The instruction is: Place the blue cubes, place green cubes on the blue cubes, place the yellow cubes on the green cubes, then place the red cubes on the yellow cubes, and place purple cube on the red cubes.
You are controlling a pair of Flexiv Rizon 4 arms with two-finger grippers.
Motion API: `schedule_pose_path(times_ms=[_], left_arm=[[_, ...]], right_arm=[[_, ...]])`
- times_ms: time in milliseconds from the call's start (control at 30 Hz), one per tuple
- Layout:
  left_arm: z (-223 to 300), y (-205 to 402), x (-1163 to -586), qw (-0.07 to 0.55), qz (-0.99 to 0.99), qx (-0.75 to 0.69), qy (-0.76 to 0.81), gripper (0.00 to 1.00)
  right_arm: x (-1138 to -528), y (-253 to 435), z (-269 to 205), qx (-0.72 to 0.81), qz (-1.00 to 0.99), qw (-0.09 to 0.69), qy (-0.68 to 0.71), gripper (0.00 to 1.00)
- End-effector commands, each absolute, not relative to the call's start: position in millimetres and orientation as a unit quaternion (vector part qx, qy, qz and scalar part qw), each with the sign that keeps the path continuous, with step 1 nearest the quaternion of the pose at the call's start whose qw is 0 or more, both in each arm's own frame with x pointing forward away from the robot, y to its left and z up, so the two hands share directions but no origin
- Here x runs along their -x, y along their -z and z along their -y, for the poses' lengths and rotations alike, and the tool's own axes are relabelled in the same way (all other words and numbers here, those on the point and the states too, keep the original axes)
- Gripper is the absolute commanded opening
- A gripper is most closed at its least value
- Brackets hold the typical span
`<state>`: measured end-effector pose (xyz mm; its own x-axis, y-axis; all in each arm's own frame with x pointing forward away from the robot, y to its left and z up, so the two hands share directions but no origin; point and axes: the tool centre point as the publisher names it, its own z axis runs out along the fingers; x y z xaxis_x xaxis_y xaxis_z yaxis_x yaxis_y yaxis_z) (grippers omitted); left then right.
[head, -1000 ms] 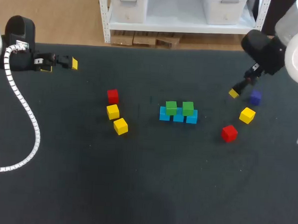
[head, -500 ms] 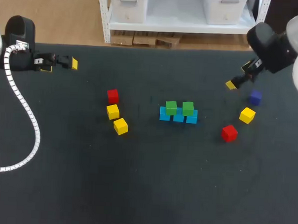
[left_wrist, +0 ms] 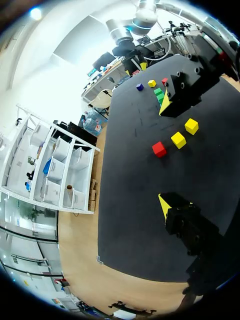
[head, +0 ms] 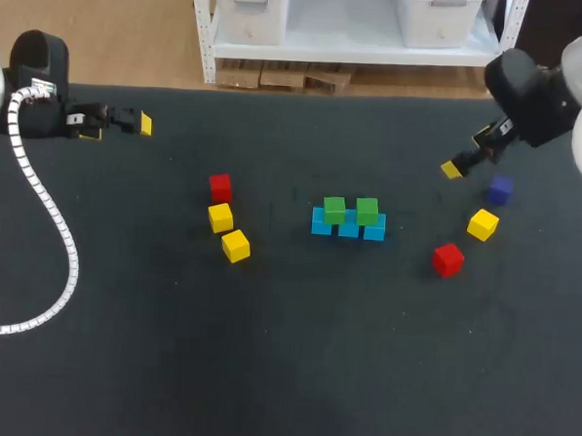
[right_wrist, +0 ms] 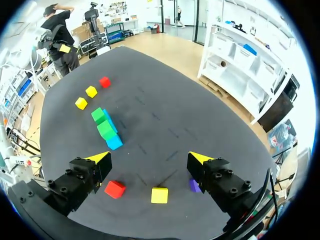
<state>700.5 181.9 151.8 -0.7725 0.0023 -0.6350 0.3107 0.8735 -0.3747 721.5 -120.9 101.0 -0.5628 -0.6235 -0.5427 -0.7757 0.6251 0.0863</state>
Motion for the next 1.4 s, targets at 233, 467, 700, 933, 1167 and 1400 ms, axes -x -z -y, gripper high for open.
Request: schedule_pose_path(times_ms=[233, 467, 700, 933, 1167, 1400], left_arm=[[-177, -158, -697, 0.338, -0.909, -0.113, 0.215, 1.00], [-134, -160, -682, 0.331, -0.907, -0.228, 0.122, 1.00], [-79, -125, -655, 0.252, -0.901, -0.344, 0.087, 1.00], [-50, -92, -643, 0.176, -0.886, -0.426, 0.050, 1.00], [-48, -64, -645, 0.097, -0.878, -0.469, 0.004, 1.00], [-43, -36, -653, 0.051, -0.872, -0.487, 0.003, 1.00]], right_arm=[[-721, -101, 121, 0.402, -0.869, 0.238, -0.160, 1.00], [-721, -101, 121, 0.402, -0.869, 0.238, -0.160, 1.00], [-721, -101, 121, 0.402, -0.869, 0.238, -0.160, 1.00], [-721, -101, 121, 0.402, -0.869, 0.238, -0.160, 1.00], [-721, -101, 121, 0.402, -0.869, 0.238, -0.160, 1.00], [-721, -101, 121, 0.402, -0.869, 0.238, -0.160, 1.00]])
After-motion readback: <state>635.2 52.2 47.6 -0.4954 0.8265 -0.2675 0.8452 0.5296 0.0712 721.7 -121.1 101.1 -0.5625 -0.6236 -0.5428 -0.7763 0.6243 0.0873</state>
